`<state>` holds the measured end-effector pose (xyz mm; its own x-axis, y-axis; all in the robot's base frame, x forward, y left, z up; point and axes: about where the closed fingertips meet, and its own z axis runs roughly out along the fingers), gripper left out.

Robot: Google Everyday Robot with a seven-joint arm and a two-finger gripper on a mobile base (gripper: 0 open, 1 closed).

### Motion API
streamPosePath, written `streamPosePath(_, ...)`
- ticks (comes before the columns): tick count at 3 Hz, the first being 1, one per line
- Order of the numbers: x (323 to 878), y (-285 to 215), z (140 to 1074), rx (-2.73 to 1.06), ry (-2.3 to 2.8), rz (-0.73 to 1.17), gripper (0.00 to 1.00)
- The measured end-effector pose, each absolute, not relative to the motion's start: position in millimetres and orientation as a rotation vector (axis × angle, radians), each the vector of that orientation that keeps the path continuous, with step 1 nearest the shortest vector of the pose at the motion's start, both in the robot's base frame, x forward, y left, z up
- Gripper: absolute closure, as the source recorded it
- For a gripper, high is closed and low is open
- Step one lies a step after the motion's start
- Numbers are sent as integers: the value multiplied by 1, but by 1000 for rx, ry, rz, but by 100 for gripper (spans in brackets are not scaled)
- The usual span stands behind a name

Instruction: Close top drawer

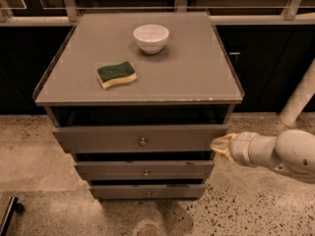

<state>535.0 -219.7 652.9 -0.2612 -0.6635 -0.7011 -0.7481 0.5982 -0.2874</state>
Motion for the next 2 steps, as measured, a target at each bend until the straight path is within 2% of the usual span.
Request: streamPosePath(2, 535, -220, 653, -1120, 1992, 129, 13)
